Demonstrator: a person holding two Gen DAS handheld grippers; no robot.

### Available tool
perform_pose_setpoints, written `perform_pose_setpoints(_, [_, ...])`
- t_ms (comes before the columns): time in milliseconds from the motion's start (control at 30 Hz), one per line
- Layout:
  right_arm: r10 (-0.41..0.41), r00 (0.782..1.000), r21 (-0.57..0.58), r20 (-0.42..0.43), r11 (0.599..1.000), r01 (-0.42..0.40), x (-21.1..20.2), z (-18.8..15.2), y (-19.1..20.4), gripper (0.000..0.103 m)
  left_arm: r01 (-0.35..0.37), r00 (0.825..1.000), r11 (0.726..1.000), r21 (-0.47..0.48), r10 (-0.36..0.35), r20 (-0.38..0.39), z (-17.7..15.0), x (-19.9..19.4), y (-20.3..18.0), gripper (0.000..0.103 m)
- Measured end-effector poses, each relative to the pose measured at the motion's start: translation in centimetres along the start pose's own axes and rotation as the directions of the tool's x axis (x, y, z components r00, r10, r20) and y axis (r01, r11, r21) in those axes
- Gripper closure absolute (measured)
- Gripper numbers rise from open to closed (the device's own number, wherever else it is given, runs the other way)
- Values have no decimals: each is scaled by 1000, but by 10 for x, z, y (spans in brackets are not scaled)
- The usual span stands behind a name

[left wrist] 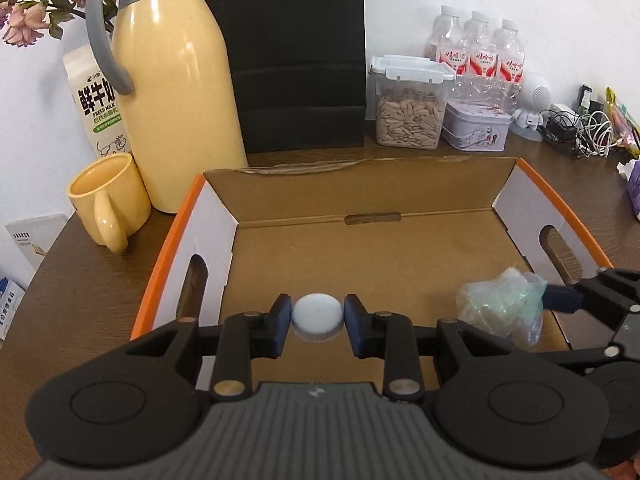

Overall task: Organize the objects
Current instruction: 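Carry the bag and cap into the cardboard box and open both tools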

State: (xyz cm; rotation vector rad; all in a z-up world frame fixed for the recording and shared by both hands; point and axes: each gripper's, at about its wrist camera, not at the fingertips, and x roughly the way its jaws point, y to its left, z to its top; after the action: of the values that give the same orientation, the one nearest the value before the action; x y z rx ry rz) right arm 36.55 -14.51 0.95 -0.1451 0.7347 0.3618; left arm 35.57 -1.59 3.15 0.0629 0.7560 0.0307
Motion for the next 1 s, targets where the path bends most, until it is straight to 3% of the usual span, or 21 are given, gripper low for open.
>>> perform_pose_setpoints(33, [-2, 1000, -2, 6, 1000, 2, -1, 0, -1, 26, 1, 1000, 1000, -1, -1, 8, 0, -2, 0, 59])
perform_pose_setpoints(100, [-4, 1000, -5, 17, 1000, 4, -5, 1, -1, 18, -6, 1000, 1000, -8, 6, 30, 1, -7, 1, 24])
perform_pose_setpoints(167, [1, 1000, -4, 26, 1000, -1, -10, 0, -2, 11, -9, 998, 1000, -12, 10, 60, 3, -13, 2, 2])
perform_pose_setpoints(267, [17, 999, 2, 43, 1000, -17, -17, 1, -3, 0, -6, 994, 1000, -20, 8, 113, 3, -26, 4, 0])
perform_pose_setpoints(667, [0, 992, -3, 127, 1000, 0, -68, -5, -7, 0, -12, 977, 996, -86, 30, 210, -1, -72, 18, 0])
perform_pose_setpoints(1000, [-13, 976, -27, 218, 999, 19, -139, -33, -20, 0, -4, 956, 995, -101, 34, 292, -31, -133, 22, 0])
